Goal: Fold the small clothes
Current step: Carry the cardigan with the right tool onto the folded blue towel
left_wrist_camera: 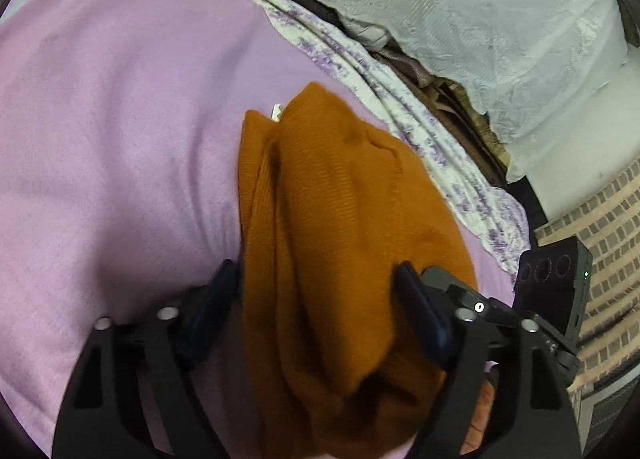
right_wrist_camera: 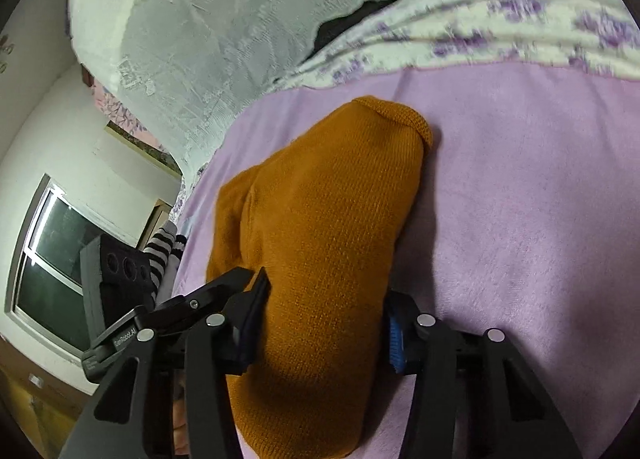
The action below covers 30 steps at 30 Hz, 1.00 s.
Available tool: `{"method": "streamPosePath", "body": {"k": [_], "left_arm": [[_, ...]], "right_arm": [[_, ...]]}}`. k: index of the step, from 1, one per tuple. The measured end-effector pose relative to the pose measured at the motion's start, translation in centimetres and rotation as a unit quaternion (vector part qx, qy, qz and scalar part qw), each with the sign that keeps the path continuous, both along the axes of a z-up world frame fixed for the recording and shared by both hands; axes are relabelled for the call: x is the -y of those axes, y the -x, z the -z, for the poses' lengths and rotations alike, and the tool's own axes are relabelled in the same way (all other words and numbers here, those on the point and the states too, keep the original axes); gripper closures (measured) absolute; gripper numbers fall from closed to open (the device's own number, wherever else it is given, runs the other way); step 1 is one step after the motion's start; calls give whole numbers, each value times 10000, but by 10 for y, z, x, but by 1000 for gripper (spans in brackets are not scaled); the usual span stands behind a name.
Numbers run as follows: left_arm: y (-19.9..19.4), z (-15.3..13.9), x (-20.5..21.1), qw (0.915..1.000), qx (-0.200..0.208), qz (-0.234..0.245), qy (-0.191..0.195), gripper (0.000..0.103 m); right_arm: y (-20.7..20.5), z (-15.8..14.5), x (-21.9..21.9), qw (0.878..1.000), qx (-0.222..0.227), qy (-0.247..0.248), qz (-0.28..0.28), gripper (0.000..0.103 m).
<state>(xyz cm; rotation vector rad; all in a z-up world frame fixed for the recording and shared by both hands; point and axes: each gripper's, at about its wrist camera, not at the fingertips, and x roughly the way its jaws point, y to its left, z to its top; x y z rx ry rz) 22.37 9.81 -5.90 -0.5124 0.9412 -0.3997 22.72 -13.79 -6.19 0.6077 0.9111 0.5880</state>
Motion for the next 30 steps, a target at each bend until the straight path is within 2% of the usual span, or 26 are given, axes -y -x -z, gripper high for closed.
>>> {"method": "streamPosePath", "body": {"k": [2, 4, 5, 6, 7, 9, 13, 20, 30], "left_arm": [[0, -2, 9, 9998, 67, 54, -204, 17], [2, -4, 11, 9996, 123, 59, -235, 26], [3, -5, 10, 9997, 152, 98, -177, 35], [5, -7, 8, 9997, 172, 85, -127, 51], [7, -7, 7, 9998, 159, 140, 60, 54], [14, -13, 10, 9996, 248, 140, 74, 61], [39, -41, 39, 9970, 616, 370, -301, 63], [73, -86, 112, 9895, 1032, 921, -416, 63], [121, -130, 278, 9659, 1504, 2025, -578, 63]], "right_arm": [[-1, 1, -1, 10000, -3, 3, 7, 51], [2, -1, -5, 9999, 96, 121, 63, 51], [4, -3, -6, 9997, 160, 161, 86, 54], [8, -7, -8, 9993, 276, 213, 110, 55], [16, -14, -9, 9984, 452, 313, 129, 58], [26, -25, -9, 9967, 683, 429, 123, 60], [52, -49, 8, 9929, 1019, 567, 248, 60], [117, -83, 88, 9858, 1350, 671, 742, 60], [207, -109, 231, 9647, 1664, 835, 1863, 61]]}}
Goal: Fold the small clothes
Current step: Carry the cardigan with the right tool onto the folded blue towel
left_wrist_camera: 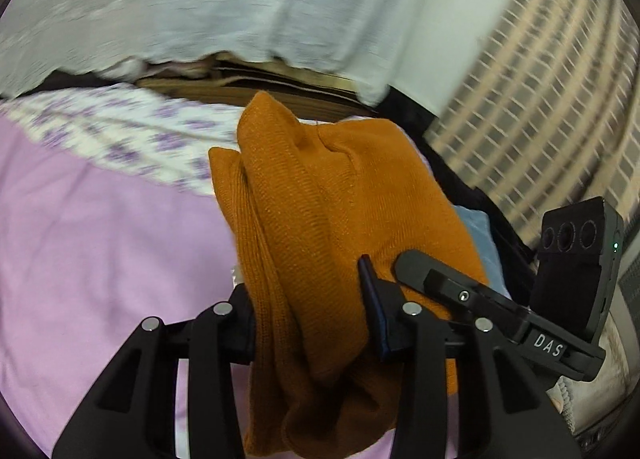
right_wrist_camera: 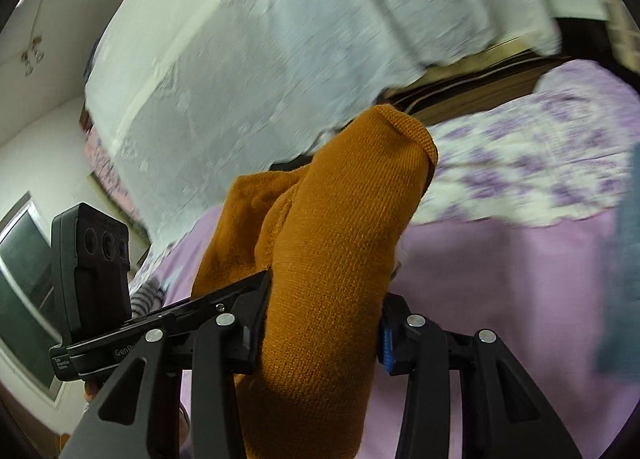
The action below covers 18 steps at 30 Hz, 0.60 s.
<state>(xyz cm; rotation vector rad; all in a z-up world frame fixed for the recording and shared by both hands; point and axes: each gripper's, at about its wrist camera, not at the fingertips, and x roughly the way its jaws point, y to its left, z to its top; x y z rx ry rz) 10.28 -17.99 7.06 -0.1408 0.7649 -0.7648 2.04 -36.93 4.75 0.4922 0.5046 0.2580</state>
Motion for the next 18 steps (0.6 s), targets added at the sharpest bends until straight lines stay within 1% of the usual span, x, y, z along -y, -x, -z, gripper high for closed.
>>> {"method": "streamPosePath", "body": {"k": [2, 3, 6, 10, 14, 18], "left_arm": [[10, -9, 39, 9996, 123, 240, -100, 63], [13, -12, 49, 9994, 154, 299, -126, 63], [25, -25, 102, 9976, 280, 599, -211, 63], [36, -38, 157, 9944, 401, 945, -252, 63], [47, -42, 206, 9907, 478, 1241, -280, 63], [53, -38, 250, 9872, 517, 1453, -397, 63]], "right_arm": [[15, -2, 32, 9996, 82, -62, 250, 61], [20, -2, 43, 9994, 108, -78, 322, 61], [43, -5, 86, 9974, 233, -128, 669, 61], [68, -9, 136, 9935, 375, -181, 1056, 61], [87, -9, 178, 9887, 497, -277, 1390, 61], [96, 3, 216, 9826, 547, -380, 1733, 61]]}}
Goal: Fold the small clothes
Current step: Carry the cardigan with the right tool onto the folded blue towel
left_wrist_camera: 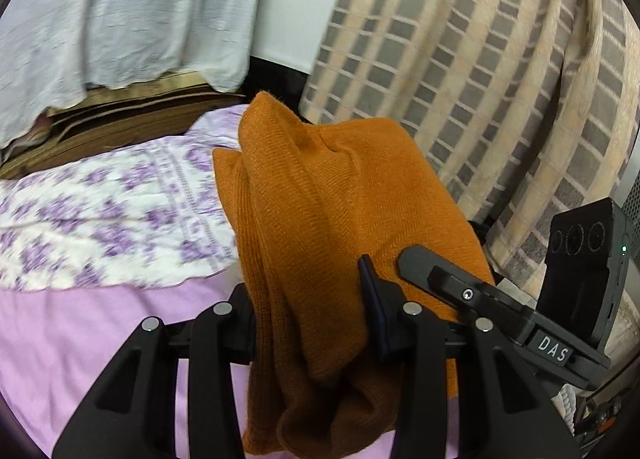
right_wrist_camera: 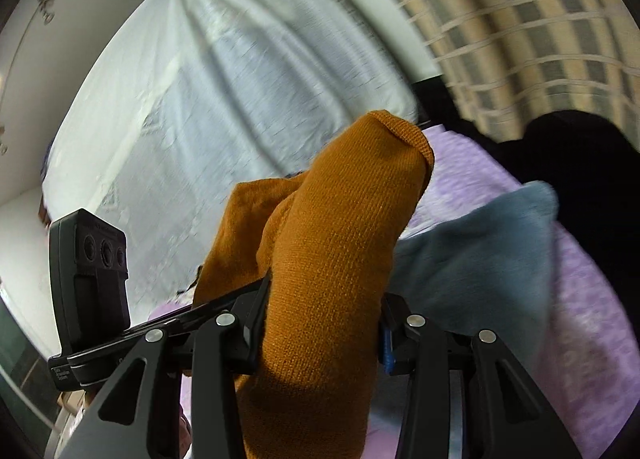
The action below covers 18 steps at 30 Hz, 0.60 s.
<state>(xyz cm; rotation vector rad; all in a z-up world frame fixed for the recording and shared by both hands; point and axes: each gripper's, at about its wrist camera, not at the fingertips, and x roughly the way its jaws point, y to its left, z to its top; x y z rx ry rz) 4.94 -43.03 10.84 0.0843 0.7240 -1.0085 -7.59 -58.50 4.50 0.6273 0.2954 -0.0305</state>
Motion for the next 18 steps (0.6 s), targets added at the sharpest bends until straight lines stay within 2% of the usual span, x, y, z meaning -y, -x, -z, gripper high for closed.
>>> {"method": "streamPosePath", "body": {"k": [5, 7, 8, 10, 11, 12, 13, 16, 18], "left_arm": [[-1, 26, 38, 9996, -8, 126, -241, 61], [-7, 45, 50, 9990, -98, 117, -427, 59], [-10, 54, 53, 9987, -108, 75, -500, 53], [-18, 69, 56, 9978, -16, -132, -656, 36], [-23, 75, 55, 9970, 2, -269, -727, 16], [-29, 81, 54, 9963, -60, -398, -755, 9], [-37, 88, 51, 9964, -305, -417, -676, 4], [-60, 112, 42, 9902, -1338, -229, -314, 4], [-59, 117, 38, 9905, -1346, -185, -209, 4]], "right_arm": [[-2, 32, 35, 9990, -123, -364, 213, 61], [-9, 53, 46, 9975, -354, -538, 290, 60], [-13, 59, 46, 9969, -425, -590, 299, 60], [-22, 77, 54, 9946, -550, -864, 184, 59], [-25, 82, 59, 9933, -600, -979, 130, 59], [-25, 84, 59, 9929, -611, -1014, 103, 59], [-25, 85, 59, 9930, -628, -994, 94, 59], [-28, 91, 59, 9935, -661, -918, 107, 59], [-28, 91, 56, 9944, -666, -818, 114, 59]]}}
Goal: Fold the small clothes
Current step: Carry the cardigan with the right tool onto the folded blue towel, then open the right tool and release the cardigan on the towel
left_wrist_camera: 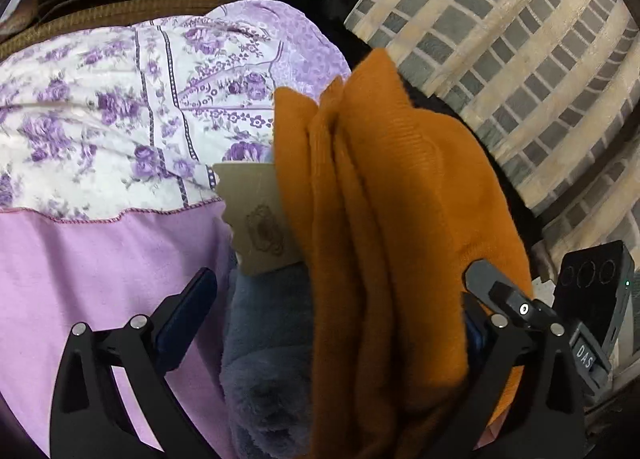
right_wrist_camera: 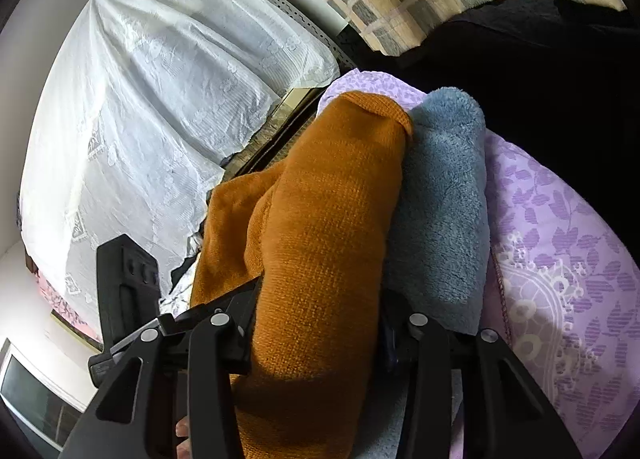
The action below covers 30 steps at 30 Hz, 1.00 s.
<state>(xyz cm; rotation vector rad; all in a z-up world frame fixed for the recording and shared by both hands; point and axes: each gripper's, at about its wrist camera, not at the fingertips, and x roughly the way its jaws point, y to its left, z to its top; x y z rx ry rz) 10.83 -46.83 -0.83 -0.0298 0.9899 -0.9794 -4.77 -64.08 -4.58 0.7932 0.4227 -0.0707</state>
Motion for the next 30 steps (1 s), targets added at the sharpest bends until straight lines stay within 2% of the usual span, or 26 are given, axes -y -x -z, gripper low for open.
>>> {"method": "streamPosePath", "body": {"k": [4, 8, 11, 15, 17, 25, 28, 30], "left_arm": [[10, -4, -5, 9997, 171, -169, -53, 4], [27, -17, -22, 9979, 440, -475, -77, 4], [46, -29, -35, 9932, 945, -632, -239, 4], [78, -41, -59, 9788, 1839, -827, -362, 5], [88, -44, -73, 9739, 2067, -882, -326, 5], [119, -48, -105, 9608, 2561, -1002, -355, 5], [128, -52, -115, 9605, 2594, -956, -303, 5], [131, -56, -121, 9627, 2535, -919, -213, 5]], "right_arm": [[0, -5, -8, 9992, 105, 383, 90, 57], [9, -13, -20, 9954, 263, 869, 321, 48], [27, -26, -41, 9839, 339, 1546, 834, 42], [52, -34, -61, 9719, 447, 1847, 1386, 38], [70, -34, -71, 9657, 389, 1966, 1651, 34], [105, -31, -120, 9353, 20, 2453, 2552, 11], [118, -30, -138, 9261, -107, 2557, 2774, 6], [128, -31, -148, 9261, -118, 2514, 2813, 4]]}}
